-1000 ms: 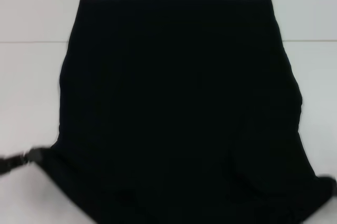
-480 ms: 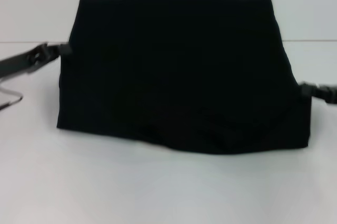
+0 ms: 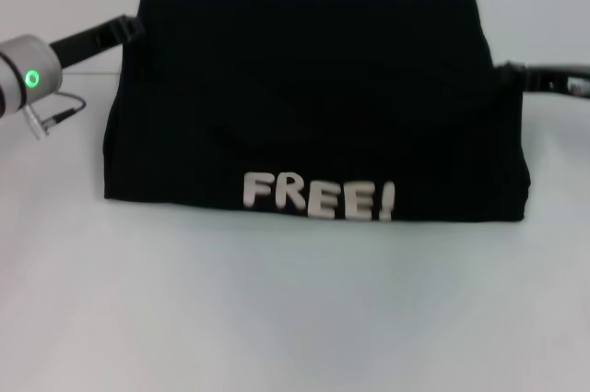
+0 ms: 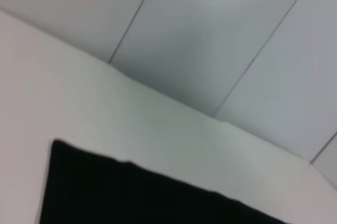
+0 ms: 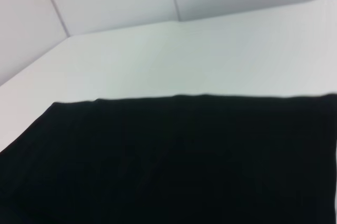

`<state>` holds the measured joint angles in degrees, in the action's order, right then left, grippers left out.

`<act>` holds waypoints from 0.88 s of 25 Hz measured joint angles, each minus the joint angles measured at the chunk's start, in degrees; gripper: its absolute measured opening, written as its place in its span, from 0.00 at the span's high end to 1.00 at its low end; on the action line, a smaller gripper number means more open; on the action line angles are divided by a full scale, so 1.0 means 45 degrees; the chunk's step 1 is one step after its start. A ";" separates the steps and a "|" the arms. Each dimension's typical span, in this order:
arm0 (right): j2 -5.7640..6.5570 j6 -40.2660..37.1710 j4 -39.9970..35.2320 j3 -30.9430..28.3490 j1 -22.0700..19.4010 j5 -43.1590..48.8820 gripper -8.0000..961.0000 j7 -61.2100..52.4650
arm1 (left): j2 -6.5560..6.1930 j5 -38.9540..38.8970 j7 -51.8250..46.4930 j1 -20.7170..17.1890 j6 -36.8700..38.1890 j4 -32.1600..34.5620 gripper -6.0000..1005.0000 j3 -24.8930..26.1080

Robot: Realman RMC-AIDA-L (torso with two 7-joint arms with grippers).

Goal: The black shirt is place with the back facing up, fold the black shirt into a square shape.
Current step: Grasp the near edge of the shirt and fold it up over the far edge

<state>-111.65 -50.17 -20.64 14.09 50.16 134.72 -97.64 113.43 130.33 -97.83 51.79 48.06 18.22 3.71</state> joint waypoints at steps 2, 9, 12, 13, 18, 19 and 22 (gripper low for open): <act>-0.0006 0.0647 0.0136 0.0016 0.0410 0.0000 0.95 0.0000 | 0.0037 -0.0652 0.0608 0.0249 -0.0380 -0.0059 0.97 -0.0023; 0.0120 0.1896 0.0497 0.0205 0.1167 -0.0017 0.95 0.0000 | 0.0032 -0.1453 0.1184 0.0526 -0.1100 -0.0118 0.97 -0.0041; 0.0037 0.2247 0.0629 0.0208 0.1219 -0.0019 0.95 0.0028 | 0.0146 -0.1833 0.1908 0.0484 -0.1687 -0.0447 0.97 -0.0028; 0.0003 0.2404 0.0759 0.0209 0.1237 -0.0020 0.95 0.0067 | 0.0190 -0.1941 0.2147 0.0456 -0.1865 -0.0581 0.97 -0.0013; -0.0285 0.3205 0.1178 0.0209 0.1274 -0.0020 0.95 0.0168 | 0.0701 -0.2780 0.3752 0.0378 -0.2854 -0.0969 0.97 0.0029; -0.0359 0.3251 0.1182 0.0210 0.1276 -0.0019 0.95 0.0176 | 0.0794 -0.2834 0.3935 0.0377 -0.2949 -0.0972 0.97 0.0011; -0.0441 0.3298 0.1185 0.0221 0.1277 -0.0019 0.94 0.0002 | 0.1000 -0.2902 0.4337 0.0379 -0.3135 -0.0993 0.97 -0.0041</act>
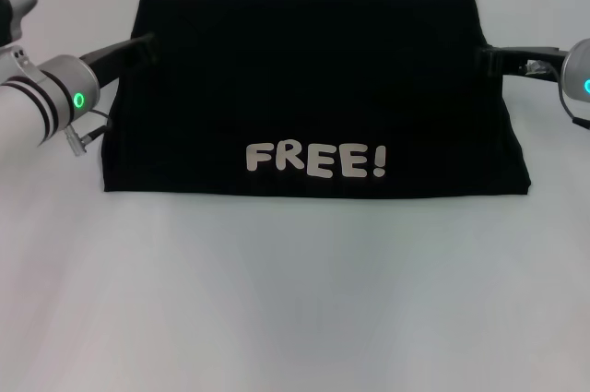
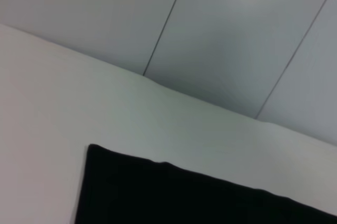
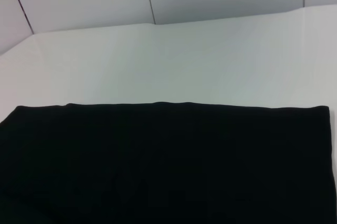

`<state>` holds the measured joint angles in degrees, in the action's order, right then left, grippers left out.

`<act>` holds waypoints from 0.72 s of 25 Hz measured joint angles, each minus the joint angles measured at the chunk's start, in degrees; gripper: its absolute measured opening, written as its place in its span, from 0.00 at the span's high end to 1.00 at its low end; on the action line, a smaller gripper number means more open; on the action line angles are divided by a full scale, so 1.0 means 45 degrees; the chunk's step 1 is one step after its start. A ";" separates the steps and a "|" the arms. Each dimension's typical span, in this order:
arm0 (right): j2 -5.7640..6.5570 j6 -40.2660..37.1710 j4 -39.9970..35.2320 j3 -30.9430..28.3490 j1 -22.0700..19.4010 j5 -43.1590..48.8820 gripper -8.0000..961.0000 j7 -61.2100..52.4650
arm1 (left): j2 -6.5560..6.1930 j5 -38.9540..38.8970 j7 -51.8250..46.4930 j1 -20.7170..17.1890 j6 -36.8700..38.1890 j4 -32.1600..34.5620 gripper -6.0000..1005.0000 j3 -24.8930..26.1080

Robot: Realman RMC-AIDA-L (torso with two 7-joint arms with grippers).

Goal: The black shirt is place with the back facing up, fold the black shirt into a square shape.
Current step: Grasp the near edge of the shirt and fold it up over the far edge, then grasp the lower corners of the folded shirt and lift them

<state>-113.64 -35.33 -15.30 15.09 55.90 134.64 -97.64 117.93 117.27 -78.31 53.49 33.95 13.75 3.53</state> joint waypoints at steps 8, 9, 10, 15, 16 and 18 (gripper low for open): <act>-0.0051 -0.0098 -0.0092 0.0086 -0.0106 0.0003 0.83 -0.0360 | 0.0025 -0.0002 0.0095 -0.0004 -0.0226 -0.0066 0.74 -0.0676; -0.0080 -0.0087 -0.0159 0.0086 -0.0119 0.0004 0.81 -0.0360 | 0.0012 -0.0003 0.0049 0.0001 -0.0419 -0.0071 0.71 -0.0676; -0.0102 -0.0076 -0.0221 0.0086 -0.0128 0.0004 0.78 -0.0358 | 0.0001 -0.0005 0.0014 0.0011 -0.0575 -0.0074 0.69 -0.0665; -0.0118 -0.0158 -0.0500 0.0079 -0.0203 0.0004 0.68 -0.0296 | -0.0127 -0.0007 -0.0346 0.0010 -0.0883 0.0045 0.54 -0.0637; -0.0113 -0.0324 -0.0613 0.0062 -0.0245 0.0004 0.65 -0.0310 | -0.0178 0.0031 -0.0707 -0.0056 -0.0773 0.0113 0.49 -0.0695; -0.0040 -0.1075 -0.0892 0.0023 -0.0379 -0.0038 0.57 -0.0368 | -0.0331 0.0138 -0.1792 -0.0345 -0.0127 0.0335 0.40 -0.1044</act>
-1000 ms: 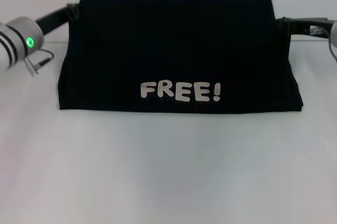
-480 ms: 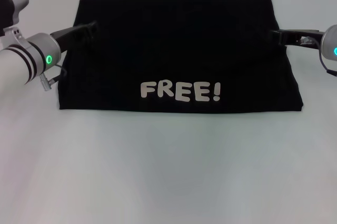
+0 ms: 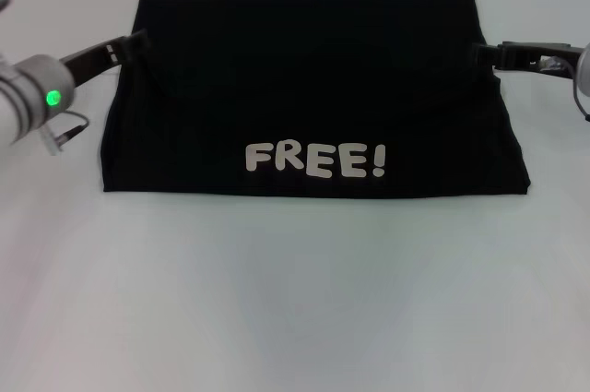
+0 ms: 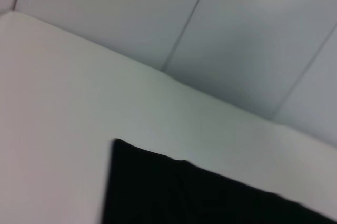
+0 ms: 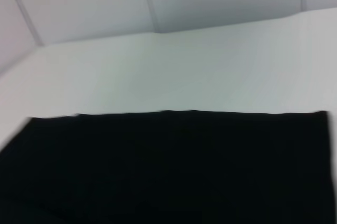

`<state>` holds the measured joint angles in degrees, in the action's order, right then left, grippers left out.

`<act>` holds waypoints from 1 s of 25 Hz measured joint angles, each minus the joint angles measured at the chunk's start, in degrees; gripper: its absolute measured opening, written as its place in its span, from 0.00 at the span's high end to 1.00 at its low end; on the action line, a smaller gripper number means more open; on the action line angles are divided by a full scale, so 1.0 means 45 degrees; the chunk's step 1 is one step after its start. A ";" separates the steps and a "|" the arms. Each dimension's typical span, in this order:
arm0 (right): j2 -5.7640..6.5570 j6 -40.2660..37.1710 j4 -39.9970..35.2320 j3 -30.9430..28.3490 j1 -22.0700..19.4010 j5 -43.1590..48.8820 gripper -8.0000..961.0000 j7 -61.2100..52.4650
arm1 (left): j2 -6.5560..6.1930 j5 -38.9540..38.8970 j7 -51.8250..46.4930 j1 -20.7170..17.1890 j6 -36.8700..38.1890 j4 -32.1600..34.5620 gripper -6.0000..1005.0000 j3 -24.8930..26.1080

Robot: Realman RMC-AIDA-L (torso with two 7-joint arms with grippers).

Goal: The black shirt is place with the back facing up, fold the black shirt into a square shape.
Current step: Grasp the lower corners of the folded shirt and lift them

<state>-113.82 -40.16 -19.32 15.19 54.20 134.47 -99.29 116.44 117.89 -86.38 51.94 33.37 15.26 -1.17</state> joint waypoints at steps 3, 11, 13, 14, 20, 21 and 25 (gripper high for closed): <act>0.0138 -0.1814 -0.0586 0.0009 -0.0404 -0.0213 0.44 -0.0371 | -0.0134 0.0004 -0.2142 -0.1022 0.2591 0.0894 0.30 -0.0976; 0.0562 -0.5505 -0.1205 0.0058 -0.1843 -0.1238 0.39 -0.0660 | 0.0147 0.0118 -0.4472 -0.3203 0.7321 0.3200 0.28 -0.1823; 0.0572 -0.6031 -0.1252 0.0060 -0.2053 -0.1361 0.39 -0.0671 | 0.0277 0.0167 -0.4718 -0.3658 0.7557 0.3653 0.28 -0.2220; 0.0572 -0.6267 -0.1265 0.0062 -0.2117 -0.1373 0.39 -0.0673 | 0.0324 0.0194 -0.4787 -0.3855 0.7549 0.3812 0.28 -0.2443; 0.0488 -0.6424 -0.1199 0.0103 -0.2306 -0.1346 0.39 -0.0735 | 0.0372 0.1667 -0.5037 -0.4181 0.7334 0.4045 0.28 -0.2935; 0.0488 -0.6424 -0.1199 0.0103 -0.2306 -0.1346 0.39 -0.0735 | 0.0373 0.1928 -0.5036 -0.4152 0.7282 0.4035 0.28 -0.2966; 0.0452 -0.6330 -0.1164 0.0109 -0.2317 -0.1345 0.39 -0.0813 | 0.0479 0.2399 -0.4995 -0.4058 0.6277 0.3936 0.28 -0.3485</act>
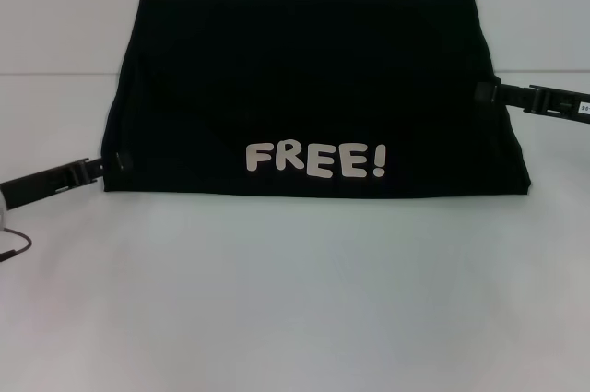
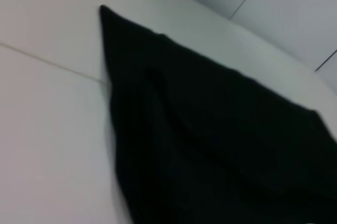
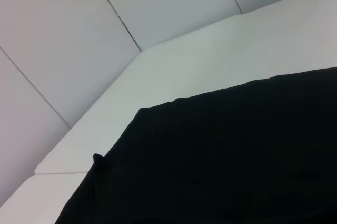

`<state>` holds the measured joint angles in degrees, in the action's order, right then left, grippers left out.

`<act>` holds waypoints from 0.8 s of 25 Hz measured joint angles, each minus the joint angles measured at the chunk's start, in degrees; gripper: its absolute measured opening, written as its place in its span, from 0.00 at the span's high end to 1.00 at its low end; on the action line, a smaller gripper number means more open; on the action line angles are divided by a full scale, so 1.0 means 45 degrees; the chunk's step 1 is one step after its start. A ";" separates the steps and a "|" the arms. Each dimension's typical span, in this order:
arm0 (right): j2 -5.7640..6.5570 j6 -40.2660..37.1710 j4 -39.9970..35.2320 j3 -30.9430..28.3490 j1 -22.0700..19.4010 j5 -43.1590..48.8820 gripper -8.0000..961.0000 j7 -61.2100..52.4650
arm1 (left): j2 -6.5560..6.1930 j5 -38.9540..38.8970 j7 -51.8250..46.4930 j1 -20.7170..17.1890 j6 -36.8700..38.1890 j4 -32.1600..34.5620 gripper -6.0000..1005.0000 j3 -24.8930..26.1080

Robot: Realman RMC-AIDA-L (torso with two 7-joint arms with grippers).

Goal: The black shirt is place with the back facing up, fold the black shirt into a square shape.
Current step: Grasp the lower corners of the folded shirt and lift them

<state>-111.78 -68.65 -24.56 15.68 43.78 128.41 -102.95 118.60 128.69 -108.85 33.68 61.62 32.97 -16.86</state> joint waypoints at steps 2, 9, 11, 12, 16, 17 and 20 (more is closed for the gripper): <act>-0.0010 0.0001 0.0004 0.0000 -0.0002 -0.0001 0.39 -0.0001 | 0.0110 -0.0020 0.0036 0.0006 -0.0541 -0.0030 0.28 -0.0332; -0.0037 -0.0001 0.0027 -0.0006 -0.0020 -0.0001 0.39 -0.0001 | 0.0204 -0.0074 0.0159 0.0183 -0.1880 -0.0491 0.28 -0.1008; -0.0042 0.0000 0.0031 -0.0008 -0.0025 -0.0001 0.39 0.0000 | 0.0225 -0.0152 0.0251 0.0217 -0.2017 -0.0522 0.28 -0.1028; -0.0042 0.0000 0.0031 -0.0008 -0.0027 0.0000 0.39 0.0000 | 0.0233 -0.0185 0.0293 0.0249 -0.2037 -0.0535 0.28 -0.1046; -0.0052 -0.0001 0.0032 -0.0008 -0.0050 -0.0001 0.39 0.0002 | 0.0261 -0.0216 0.0477 0.0401 -0.2152 -0.0654 0.28 -0.1106; -0.0056 -0.0002 0.0031 -0.0008 -0.0060 0.0000 0.39 0.0003 | 0.0261 -0.0216 0.0477 0.0401 -0.2152 -0.0654 0.28 -0.1106; -0.0066 -0.0012 0.0031 0.0002 -0.0112 0.0012 0.39 0.0004 | 0.0299 -0.0156 0.0585 0.0532 -0.2217 -0.0797 0.28 -0.1265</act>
<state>-112.08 -68.70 -24.42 15.69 43.27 128.47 -102.93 119.94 127.99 -106.22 36.07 51.64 29.39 -22.55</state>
